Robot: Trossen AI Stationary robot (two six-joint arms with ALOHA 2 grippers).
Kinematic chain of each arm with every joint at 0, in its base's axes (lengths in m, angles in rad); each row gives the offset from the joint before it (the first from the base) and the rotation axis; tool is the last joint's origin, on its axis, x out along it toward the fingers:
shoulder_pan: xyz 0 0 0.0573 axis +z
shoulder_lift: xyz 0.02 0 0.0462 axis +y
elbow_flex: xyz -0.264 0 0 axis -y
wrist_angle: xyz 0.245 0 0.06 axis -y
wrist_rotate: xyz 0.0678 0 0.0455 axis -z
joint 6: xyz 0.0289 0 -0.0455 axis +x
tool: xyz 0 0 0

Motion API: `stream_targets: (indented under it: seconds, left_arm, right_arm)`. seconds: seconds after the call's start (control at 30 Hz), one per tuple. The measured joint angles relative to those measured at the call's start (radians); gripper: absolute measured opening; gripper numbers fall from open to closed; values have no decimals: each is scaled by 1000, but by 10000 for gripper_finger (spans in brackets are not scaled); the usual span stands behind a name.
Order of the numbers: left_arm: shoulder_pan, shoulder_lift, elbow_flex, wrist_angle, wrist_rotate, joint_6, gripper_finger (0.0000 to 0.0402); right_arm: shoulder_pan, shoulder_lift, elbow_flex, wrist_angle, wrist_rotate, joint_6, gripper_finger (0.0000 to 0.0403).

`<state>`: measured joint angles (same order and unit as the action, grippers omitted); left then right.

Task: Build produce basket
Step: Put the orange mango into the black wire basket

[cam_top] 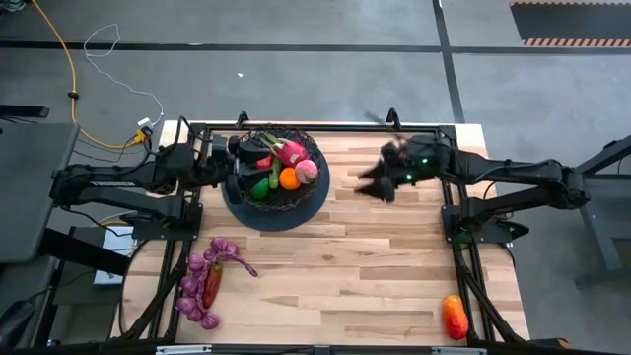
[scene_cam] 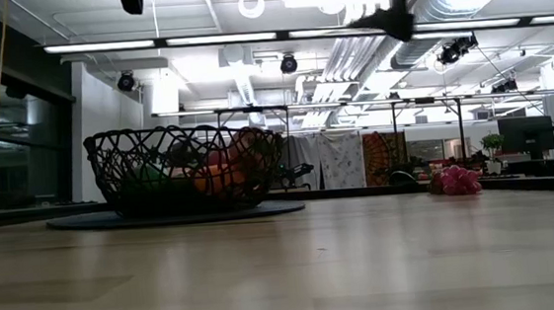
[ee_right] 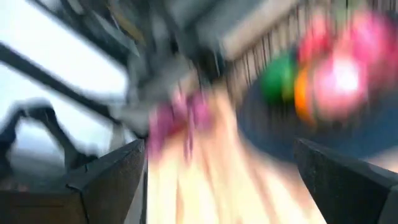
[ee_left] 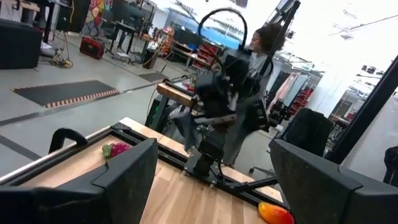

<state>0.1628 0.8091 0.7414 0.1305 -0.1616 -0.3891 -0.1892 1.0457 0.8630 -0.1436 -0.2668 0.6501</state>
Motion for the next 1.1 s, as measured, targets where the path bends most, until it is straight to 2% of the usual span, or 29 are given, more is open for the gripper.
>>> stream_targets:
  seconds: [0.13,0.2,0.3,0.37,0.47,0.6,0.77,0.87,1.1]
  left_arm:
    - [0,21,0,0,17,-1,303]
    - [0,35,0,-1,27,-1,303]
    - [0,54,1,2,31,-1,303]
    - [0,68,0,-1,42,-1,303]
    - [0,85,0,0,69,-1,303]
    - [0,102,0,0,102,-1,303]
    - [5,113,0,-1,106,-1,303]
    - [15,112,0,-1,109,-1,303]
    - [41,112,0,-2,129,-1,303]
  right_arm:
    - [78,33,92,-460,-96,78,398]
    - [148,45,98,-640,-106,167,398]
    - [296,46,60,-820,-110,363,398]
    - [413,48,14,-874,-117,542,398]
    - [593,48,-67,-832,-187,835,398]
    - [804,48,-178,-635,-280,1208,398]
    - [960,48,-285,-415,-292,1549,397]
    - [1004,51,-313,-372,-293,1660,397]
    - [1021,140,-322,-358,-316,1672,397]
